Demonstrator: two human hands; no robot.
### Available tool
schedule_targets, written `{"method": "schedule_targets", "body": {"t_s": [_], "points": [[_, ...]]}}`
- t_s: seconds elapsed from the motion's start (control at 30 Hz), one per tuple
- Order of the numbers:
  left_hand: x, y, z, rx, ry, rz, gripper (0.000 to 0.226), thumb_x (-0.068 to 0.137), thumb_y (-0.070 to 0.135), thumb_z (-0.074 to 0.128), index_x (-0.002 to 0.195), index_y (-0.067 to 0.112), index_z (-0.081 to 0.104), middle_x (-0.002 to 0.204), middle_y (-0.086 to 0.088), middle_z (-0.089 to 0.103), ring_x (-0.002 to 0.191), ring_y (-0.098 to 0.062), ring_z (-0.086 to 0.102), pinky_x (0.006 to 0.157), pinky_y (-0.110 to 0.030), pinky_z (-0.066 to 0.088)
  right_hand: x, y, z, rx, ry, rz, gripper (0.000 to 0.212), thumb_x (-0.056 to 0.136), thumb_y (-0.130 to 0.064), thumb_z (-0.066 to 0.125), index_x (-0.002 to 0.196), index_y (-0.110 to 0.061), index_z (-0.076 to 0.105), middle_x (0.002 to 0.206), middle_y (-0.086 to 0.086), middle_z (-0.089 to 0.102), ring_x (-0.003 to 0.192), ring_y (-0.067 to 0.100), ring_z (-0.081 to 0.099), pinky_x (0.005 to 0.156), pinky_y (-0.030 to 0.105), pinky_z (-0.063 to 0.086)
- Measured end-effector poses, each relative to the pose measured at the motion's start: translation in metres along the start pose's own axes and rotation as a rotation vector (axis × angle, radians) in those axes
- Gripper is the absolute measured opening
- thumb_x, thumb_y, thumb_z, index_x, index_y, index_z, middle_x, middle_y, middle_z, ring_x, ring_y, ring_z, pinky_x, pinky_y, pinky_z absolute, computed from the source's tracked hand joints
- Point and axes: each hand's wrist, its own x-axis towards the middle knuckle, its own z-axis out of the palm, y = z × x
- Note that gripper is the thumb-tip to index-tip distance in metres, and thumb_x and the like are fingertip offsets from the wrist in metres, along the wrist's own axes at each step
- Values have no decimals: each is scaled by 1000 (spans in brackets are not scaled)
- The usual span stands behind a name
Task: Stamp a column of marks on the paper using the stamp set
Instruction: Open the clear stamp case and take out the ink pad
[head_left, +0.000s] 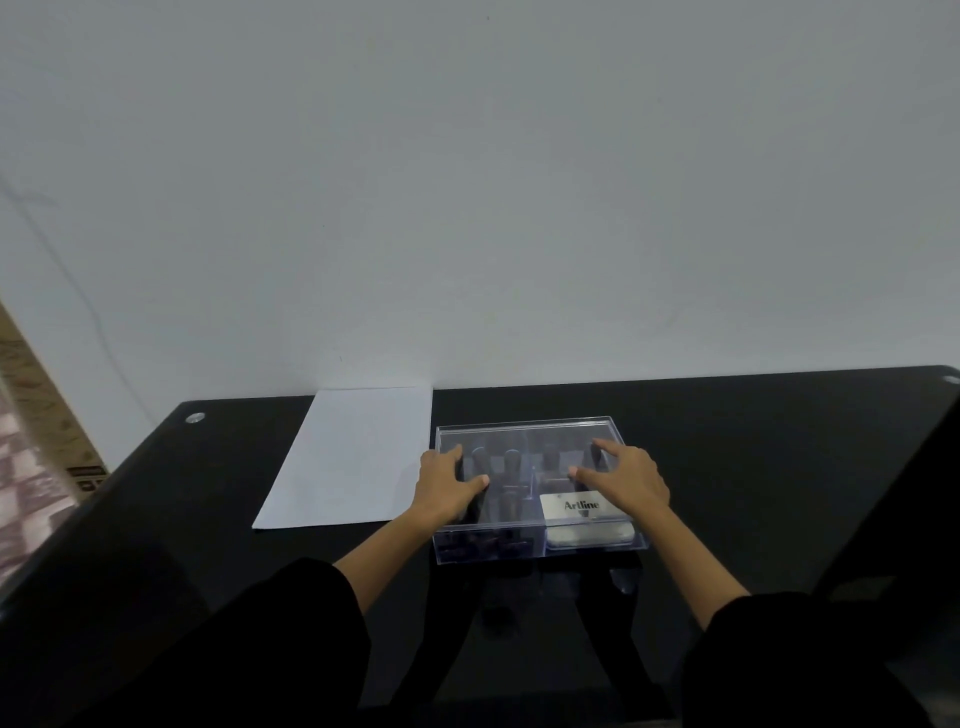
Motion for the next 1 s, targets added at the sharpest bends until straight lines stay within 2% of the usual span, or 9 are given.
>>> {"method": "schedule_targets", "body": {"t_s": [0.47, 0.67, 0.7, 0.77, 0.83, 0.9, 0.93, 0.97, 1.0], "points": [[-2, -7, 2, 47, -23, -2, 52, 91, 22, 59, 135, 2, 42, 142, -18, 35, 130, -29, 38, 105, -29, 32, 0, 8, 14, -8, -13, 21, 68, 77, -46, 70, 137, -24, 45, 135, 13, 47, 115, 27, 53, 88, 39, 50], [-2, -5, 2, 93, -65, -38, 45, 94, 21, 53, 134, 4, 42, 139, -18, 33, 128, -31, 37, 105, -31, 31, 1, 6, 15, -93, -52, 30, 67, 83, -45, 63, 141, -25, 37, 139, 15, 40, 122, 30, 47, 94, 40, 44], [-2, -4, 2, 87, -52, -21, 37, 94, 21, 52, 127, 6, 48, 136, -19, 35, 122, -31, 41, 103, -32, 33, 1, 5, 15, -109, -55, 32, 66, 84, -45, 62, 142, -25, 36, 140, 15, 38, 124, 30, 44, 94, 40, 43], [1, -4, 1, 66, -25, -27, 5, 93, 20, 52, 92, 16, 54, 121, -16, 43, 98, -28, 46, 95, -32, 39, 2, 3, 15, -128, -39, 33, 64, 85, -45, 61, 141, -24, 38, 139, 16, 37, 124, 32, 43, 94, 41, 43], [4, 0, -1, 75, 13, -14, 25, 94, 20, 51, 72, 26, 39, 112, -7, 41, 87, -22, 40, 92, -32, 41, 2, -1, 13, -122, -10, 26, 61, 85, -44, 61, 139, -23, 40, 137, 17, 37, 123, 32, 43, 93, 40, 44], [5, 4, -6, 37, 26, 12, 4, 94, 21, 51, 92, 19, 53, 123, -10, 44, 93, -26, 46, 88, -28, 42, 3, -6, 9, -108, 20, 17, 56, 86, -42, 60, 135, -22, 42, 136, 17, 38, 123, 33, 42, 93, 40, 43], [8, 7, -8, 42, 20, 5, 24, 94, 21, 51, 115, 12, 54, 132, -14, 41, 103, -27, 49, 86, -25, 41, 4, -9, 6, -101, 38, 10, 56, 86, -42, 60, 134, -21, 42, 136, 17, 38, 123, 33, 42, 94, 41, 43], [11, 8, -10, 48, 28, 16, 42, 94, 21, 51, 133, 8, 44, 139, -15, 36, 114, -28, 48, 87, -23, 40, 5, -11, 3, -92, 57, 0, 57, 85, -42, 61, 135, -21, 41, 137, 17, 36, 123, 33, 41, 95, 41, 43], [13, 13, -13, 15, 32, 7, 54, 93, 21, 52, 141, 6, 33, 143, -15, 33, 121, -28, 44, 90, -24, 40, 6, -14, 0, -77, 75, -9, 61, 85, -41, 62, 137, -20, 39, 139, 17, 33, 123, 33, 42, 95, 41, 43]]}}
